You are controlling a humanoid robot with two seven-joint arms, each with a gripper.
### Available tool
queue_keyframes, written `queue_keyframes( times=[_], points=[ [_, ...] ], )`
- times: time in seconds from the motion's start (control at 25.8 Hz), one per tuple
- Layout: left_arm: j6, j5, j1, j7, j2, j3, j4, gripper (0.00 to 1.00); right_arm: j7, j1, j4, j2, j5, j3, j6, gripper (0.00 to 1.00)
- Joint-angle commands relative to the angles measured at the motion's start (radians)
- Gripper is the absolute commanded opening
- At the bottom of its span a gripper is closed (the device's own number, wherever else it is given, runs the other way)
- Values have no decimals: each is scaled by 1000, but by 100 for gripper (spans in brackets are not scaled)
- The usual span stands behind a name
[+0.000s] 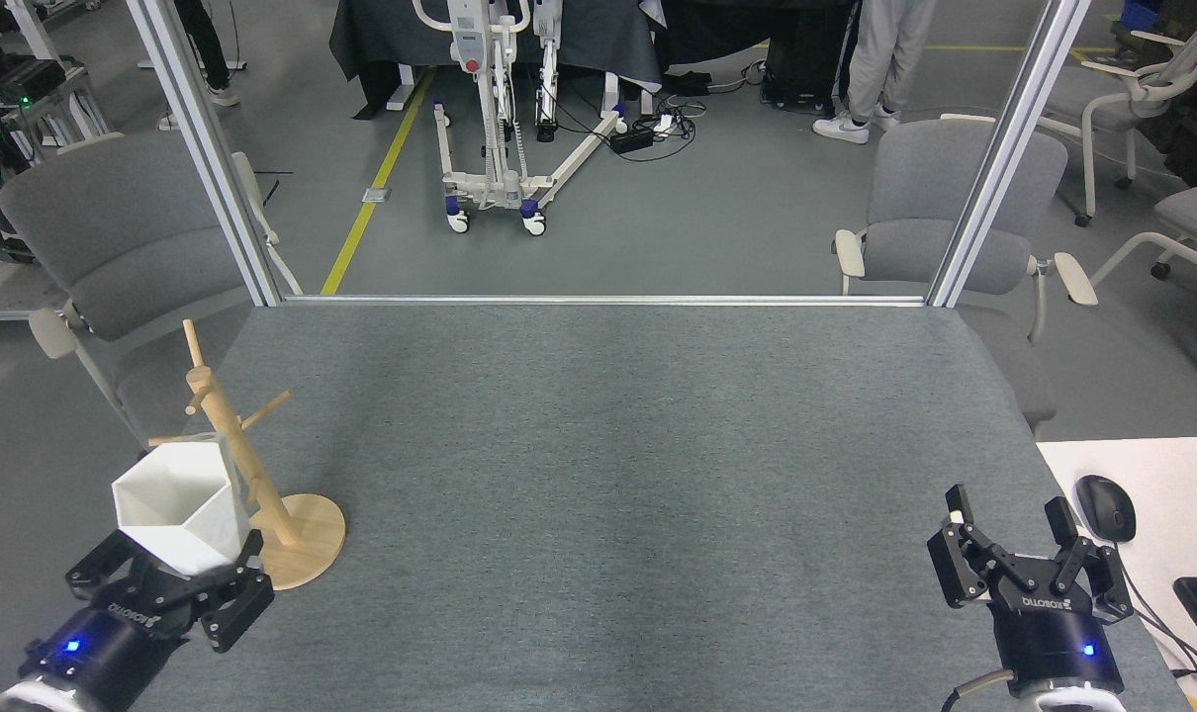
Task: Hang cup on storage rack
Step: 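Move the held cup with the left gripper onto a wooden stand peg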
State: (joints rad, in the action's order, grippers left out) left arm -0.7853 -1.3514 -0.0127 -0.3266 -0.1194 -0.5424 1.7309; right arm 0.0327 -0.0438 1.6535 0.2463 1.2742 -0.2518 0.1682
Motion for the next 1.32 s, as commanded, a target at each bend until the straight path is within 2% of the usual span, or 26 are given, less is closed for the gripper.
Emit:
queue_keyframes(
  times=[0.0, 0.27, 0.43, 0.62, 0.74, 1.01, 1.28],
  points=[
    [0, -2, 14, 1, 1, -74, -1, 0, -7, -2, -3, -1, 7, 5, 10, 100],
    [0, -15, 8, 1, 0, -94, -2, 0, -7, 4, -90, -21, 60, 14, -1, 100],
    [0, -64, -13, 1, -14, -93, -44, 0, -2, 7, -96, -12, 54, 14, 1, 100],
    [0, -192, -116, 3, -14, -93, -129, 0, -5, 4, -112, -5, 51, 14, 7, 100],
    [31, -213, -156, 1, -17, -93, -162, 0, -4, 5, -115, 18, 51, 14, 8, 100],
    [64, -224, -170, 3, -52, -93, -215, 0, 1, 10, -118, 24, 48, 17, 11, 100],
    [67, -262, -184, 0, -45, -85, -235, 0, -4, 24, -126, 11, 51, 22, 17, 100]
  ],
)
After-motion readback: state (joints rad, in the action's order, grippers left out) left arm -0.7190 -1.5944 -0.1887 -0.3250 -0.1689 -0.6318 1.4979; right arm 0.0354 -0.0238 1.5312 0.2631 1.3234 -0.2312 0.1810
